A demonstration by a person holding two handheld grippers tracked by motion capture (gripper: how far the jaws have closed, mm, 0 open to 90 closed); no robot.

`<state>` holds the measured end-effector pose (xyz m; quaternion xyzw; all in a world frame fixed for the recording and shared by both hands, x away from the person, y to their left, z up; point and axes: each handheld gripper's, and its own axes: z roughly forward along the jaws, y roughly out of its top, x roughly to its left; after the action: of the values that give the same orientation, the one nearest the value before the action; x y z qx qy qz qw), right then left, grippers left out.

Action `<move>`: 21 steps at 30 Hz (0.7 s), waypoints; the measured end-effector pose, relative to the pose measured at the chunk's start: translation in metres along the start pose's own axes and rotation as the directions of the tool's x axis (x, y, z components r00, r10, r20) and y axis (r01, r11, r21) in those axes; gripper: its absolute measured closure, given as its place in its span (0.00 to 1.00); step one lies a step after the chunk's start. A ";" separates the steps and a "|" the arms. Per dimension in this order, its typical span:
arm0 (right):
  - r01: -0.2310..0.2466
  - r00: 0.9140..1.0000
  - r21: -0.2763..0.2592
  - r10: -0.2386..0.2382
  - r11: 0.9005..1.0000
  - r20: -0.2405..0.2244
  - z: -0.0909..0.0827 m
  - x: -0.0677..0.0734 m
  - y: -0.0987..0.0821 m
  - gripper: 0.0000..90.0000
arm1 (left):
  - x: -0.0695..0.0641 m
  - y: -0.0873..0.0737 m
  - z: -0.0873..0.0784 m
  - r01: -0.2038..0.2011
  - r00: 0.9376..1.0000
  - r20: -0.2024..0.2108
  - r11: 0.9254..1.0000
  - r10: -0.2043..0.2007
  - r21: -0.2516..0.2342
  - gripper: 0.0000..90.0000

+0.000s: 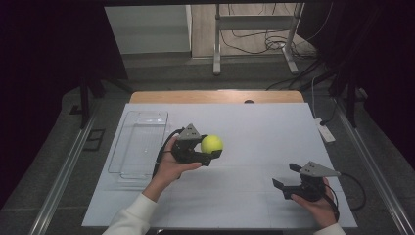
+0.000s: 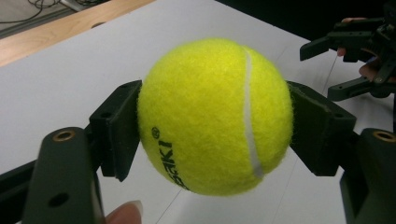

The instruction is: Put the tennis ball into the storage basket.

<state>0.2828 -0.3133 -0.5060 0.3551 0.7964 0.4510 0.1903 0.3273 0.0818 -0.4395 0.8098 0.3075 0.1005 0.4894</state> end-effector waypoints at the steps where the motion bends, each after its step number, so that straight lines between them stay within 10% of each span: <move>1: 0.000 1.000 0.001 0.000 1.000 0.000 0.000 0.000 0.000 0.12 | 0.000 0.001 -0.001 0.002 1.000 0.001 1.000 -0.002 -0.004 0.30; 21: -0.001 1.000 -0.001 0.001 1.000 0.001 0.000 0.000 0.000 0.12 | 0.004 0.006 -0.017 0.011 0.999 -0.033 0.998 -0.013 -0.063 0.30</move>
<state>0.2831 -0.3135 -0.5064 0.3556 0.7959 0.4514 0.1907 0.3249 0.0947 -0.4257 0.7904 0.3170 0.1207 0.5100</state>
